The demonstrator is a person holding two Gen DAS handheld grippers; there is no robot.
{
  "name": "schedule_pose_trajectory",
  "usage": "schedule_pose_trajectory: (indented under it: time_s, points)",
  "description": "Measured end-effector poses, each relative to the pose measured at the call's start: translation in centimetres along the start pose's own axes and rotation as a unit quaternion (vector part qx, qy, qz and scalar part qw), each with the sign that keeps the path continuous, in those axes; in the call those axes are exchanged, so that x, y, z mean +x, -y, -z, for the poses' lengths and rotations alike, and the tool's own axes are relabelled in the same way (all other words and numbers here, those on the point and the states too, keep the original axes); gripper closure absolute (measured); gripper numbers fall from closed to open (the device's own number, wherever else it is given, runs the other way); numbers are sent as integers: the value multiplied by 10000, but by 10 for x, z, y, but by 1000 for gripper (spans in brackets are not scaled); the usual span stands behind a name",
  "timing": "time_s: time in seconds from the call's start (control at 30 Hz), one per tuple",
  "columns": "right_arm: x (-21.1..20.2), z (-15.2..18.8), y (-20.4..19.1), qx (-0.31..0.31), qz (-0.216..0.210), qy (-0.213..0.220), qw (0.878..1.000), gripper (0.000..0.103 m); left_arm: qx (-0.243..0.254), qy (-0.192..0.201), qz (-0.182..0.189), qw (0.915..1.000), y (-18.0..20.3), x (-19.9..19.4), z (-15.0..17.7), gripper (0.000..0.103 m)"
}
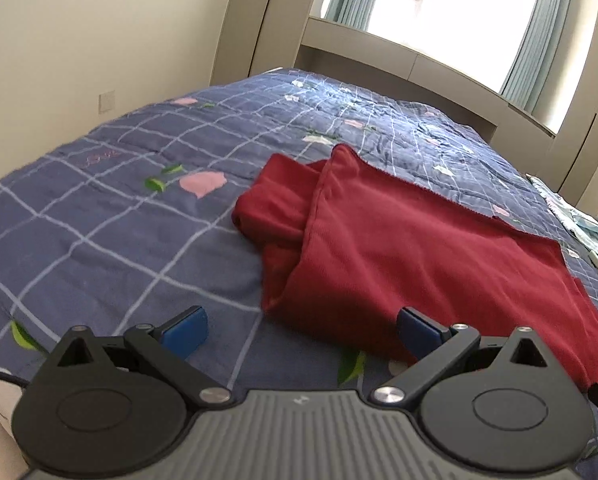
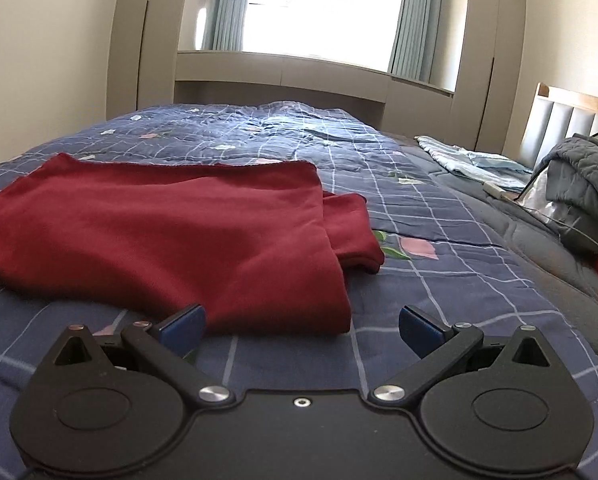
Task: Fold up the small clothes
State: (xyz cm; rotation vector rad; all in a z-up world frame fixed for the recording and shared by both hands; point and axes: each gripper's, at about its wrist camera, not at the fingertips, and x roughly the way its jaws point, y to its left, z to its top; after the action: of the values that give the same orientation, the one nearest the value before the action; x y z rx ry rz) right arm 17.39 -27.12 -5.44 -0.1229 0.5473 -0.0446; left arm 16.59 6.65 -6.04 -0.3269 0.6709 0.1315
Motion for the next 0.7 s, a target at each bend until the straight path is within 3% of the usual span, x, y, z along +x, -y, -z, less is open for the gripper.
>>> schedule_pose_trajectory:
  time_s: [0.17,0.4,0.7]
  points:
    - [-11,2,-11,30,-25,97,9999,1,33,100,-15,9999,-1,5,9,0]
    - [-19,-5,-39,-7,-74,347,9994,1,784,267,-335,9960,14,12,22,1]
    - [17,-51,-70,-537,-66,611,9967,1,736,367,-205,9964,9,9,25,1]
